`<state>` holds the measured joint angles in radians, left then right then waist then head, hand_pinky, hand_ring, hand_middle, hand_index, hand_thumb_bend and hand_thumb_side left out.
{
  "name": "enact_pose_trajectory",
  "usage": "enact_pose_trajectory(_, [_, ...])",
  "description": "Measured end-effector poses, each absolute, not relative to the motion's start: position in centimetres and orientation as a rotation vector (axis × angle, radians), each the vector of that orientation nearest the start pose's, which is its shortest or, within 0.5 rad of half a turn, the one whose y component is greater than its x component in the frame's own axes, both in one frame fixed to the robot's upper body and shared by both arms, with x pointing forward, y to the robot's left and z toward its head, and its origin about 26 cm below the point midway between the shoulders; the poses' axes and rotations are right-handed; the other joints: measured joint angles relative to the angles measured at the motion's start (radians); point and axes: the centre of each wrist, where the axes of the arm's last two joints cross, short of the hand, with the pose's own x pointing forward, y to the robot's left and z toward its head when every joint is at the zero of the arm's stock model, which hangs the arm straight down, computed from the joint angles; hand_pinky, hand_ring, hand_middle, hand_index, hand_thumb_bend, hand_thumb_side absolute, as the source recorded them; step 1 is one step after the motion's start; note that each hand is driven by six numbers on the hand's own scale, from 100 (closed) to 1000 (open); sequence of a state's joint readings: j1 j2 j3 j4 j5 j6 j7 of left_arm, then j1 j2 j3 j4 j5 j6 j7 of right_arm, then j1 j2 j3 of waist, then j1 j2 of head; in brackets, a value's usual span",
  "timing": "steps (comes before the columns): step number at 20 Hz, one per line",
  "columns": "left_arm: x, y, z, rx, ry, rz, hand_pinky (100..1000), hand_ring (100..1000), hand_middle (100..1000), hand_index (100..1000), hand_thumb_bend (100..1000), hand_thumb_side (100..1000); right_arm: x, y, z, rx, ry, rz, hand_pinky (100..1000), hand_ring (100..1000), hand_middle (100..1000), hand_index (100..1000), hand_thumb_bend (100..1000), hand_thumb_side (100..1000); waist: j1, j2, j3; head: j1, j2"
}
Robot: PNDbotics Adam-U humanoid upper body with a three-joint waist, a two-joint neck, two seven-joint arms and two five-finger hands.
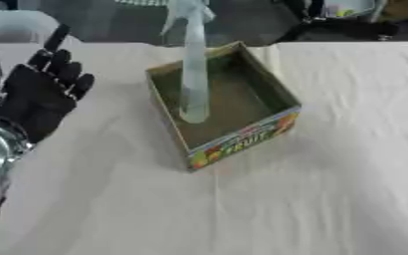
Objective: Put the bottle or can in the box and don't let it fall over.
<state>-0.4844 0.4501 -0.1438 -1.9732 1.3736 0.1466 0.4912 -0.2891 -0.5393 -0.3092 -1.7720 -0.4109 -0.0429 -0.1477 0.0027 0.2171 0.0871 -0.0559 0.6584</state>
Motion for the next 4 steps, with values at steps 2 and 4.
enact_pose_trajectory(2, [31.1, 23.7, 24.2, -0.939, -1.650, 0.389, 267, 273, 274, 892, 625, 749, 30.8, -39.4, 21.2, -0.281, -2.210, -0.157, 807, 899, 1000, 971, 100, 716, -0.001, 0.000, 0.005, -0.003, 0.000])
enact_pose_trajectory(4, [31.0, 24.5, 23.8, -0.916, -1.698, 0.427, 281, 284, 282, 896, 635, 745, 30.8, -39.5, 21.3, -0.285, -2.212, -0.163, 807, 899, 1000, 971, 100, 718, -0.002, 0.000, 0.009, -0.005, -0.001])
